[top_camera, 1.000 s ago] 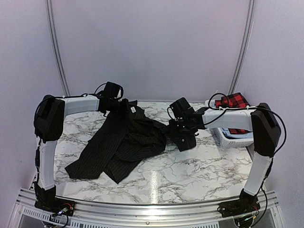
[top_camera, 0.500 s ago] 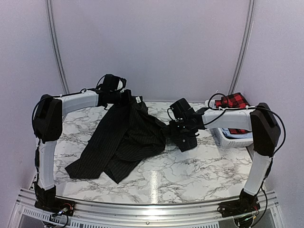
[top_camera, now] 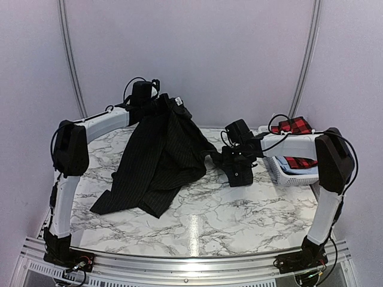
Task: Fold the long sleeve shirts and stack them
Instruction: Flatten out the crumpled shirt at the center of the board.
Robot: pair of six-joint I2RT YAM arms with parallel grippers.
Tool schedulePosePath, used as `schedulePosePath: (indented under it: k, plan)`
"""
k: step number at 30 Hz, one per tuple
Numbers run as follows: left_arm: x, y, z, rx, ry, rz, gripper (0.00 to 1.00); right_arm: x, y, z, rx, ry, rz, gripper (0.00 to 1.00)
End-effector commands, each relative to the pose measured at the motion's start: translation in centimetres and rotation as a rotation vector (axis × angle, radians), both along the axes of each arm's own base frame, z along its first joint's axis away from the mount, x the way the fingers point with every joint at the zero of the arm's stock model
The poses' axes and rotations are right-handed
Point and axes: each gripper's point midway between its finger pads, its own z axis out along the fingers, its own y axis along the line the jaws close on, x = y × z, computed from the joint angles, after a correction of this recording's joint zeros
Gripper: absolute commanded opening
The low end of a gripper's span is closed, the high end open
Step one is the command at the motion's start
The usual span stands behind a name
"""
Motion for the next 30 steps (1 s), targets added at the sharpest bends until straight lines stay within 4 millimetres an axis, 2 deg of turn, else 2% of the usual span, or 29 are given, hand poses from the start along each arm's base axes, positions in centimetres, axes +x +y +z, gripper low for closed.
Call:
schedulePosePath:
  k: [1, 2, 3, 6, 8, 10, 13, 17, 24, 27, 30]
  plan:
    - [3.7, -0.5, -2.2, 0.005, 0.002, 0.019, 0.15, 2.1, -1.5, 0.2, 0.024, -0.017, -0.042, 0.00]
    - [4.1, -0.3, -3.7, 0.018, 0.045, 0.019, 0.29, 2.5, -2.1, 0.2, 0.026, -0.017, -0.054, 0.00]
    - [4.2, -0.1, -4.3, 0.024, 0.062, 0.017, 0.43, 2.9, -2.6, 0.1, 0.029, -0.014, -0.066, 0.00]
    - [3.8, 2.1, -4.8, 0.089, 0.081, 0.056, 0.73, 4.3, -3.9, 0.1, 0.010, -0.009, -0.090, 0.00]
    - [2.8, 3.8, -4.2, 0.126, 0.085, 0.076, 0.81, 4.8, -4.2, 0.5, -0.021, -0.008, -0.092, 0.02]
    - [1.1, 6.0, -3.7, 0.154, 0.105, 0.098, 0.83, 4.8, -3.8, 1.4, -0.034, -0.016, -0.066, 0.17]
    - [-2.1, 9.4, -3.7, 0.205, 0.142, 0.160, 0.84, 3.7, -2.5, 2.9, -0.069, -0.056, -0.026, 0.44]
    - [-7.4, 13.3, -4.7, 0.244, 0.207, 0.233, 0.84, 1.4, -0.2, 3.8, -0.105, -0.080, 0.029, 0.65]
    - [-17.6, 19.5, -7.8, 0.294, 0.300, 0.359, 0.85, -3.2, 5.7, 3.4, -0.136, -0.095, 0.157, 0.76]
    - [-21.0, 21.1, -9.8, 0.323, 0.349, 0.375, 0.85, -4.3, 6.7, 2.7, -0.154, -0.081, 0.170, 0.78]
    - [-23.6, 21.6, -12.1, 0.311, 0.409, 0.366, 0.85, -5.3, 7.6, 2.9, -0.134, -0.078, 0.202, 0.79]
